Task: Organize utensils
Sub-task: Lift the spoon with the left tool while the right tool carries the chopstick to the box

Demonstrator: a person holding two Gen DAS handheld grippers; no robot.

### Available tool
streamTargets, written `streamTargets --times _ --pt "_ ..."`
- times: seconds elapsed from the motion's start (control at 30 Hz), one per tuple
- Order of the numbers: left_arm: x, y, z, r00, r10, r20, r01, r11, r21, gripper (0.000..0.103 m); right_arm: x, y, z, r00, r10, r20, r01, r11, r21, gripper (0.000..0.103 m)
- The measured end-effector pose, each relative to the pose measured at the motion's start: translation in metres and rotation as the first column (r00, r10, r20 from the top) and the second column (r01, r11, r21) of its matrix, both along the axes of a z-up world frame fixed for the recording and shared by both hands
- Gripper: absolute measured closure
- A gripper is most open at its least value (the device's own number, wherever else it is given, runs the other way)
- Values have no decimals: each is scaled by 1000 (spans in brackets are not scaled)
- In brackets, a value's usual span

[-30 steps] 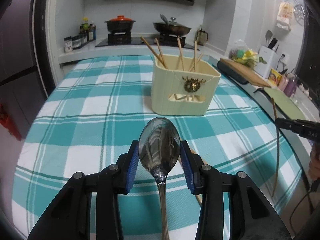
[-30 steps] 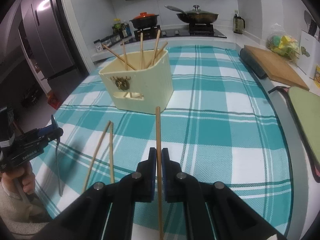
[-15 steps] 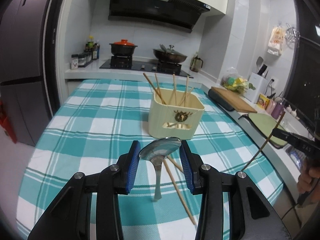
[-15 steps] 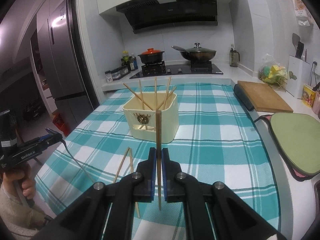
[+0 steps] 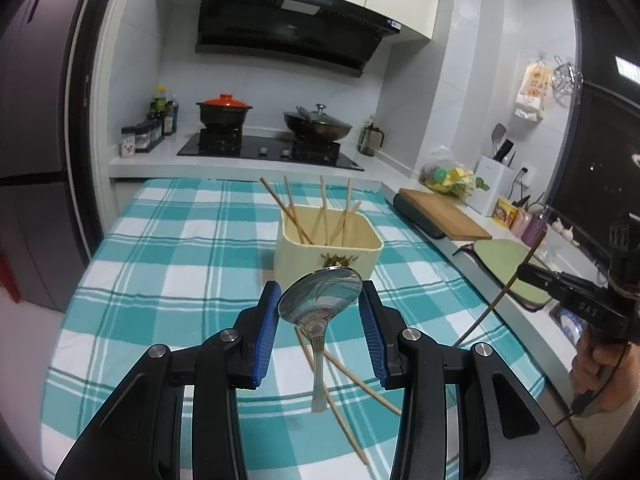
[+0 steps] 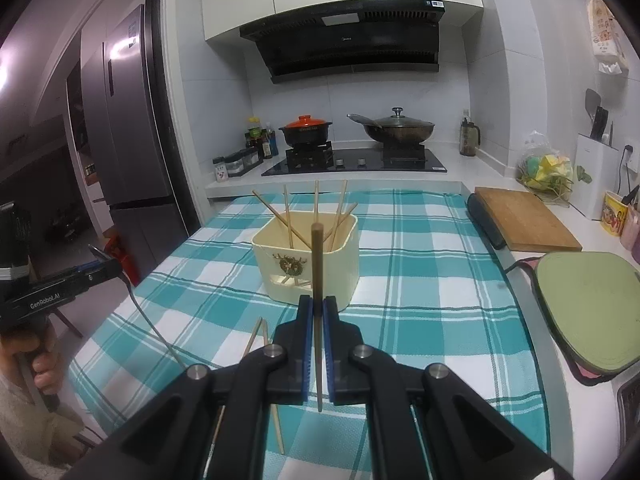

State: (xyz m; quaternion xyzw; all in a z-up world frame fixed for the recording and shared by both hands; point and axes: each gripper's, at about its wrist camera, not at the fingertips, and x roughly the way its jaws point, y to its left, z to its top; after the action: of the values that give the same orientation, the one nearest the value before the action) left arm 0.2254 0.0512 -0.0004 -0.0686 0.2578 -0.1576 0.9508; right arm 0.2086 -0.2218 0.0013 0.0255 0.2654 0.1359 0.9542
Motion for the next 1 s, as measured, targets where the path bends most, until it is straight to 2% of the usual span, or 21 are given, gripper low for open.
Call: streamTargets --times 0.37,0.67,0.83,1.0 --pt "48 5 54 998 -48 28 49 997 -51 63 38 11 40 998 32 59 -31 999 -16 98" --pt "116 -4 110 994 -41 105 44 999 -29 63 94 24 93 984 49 169 -45 998 -32 98" --pt "168 -20 108 995 -36 98 37 999 -7 63 136 32 104 981 48 190 -43 999 -31 98" --pt "217 -39 73 999 -49 5 49 999 17 63 178 41 87 989 71 128 -66 997 -42 98"
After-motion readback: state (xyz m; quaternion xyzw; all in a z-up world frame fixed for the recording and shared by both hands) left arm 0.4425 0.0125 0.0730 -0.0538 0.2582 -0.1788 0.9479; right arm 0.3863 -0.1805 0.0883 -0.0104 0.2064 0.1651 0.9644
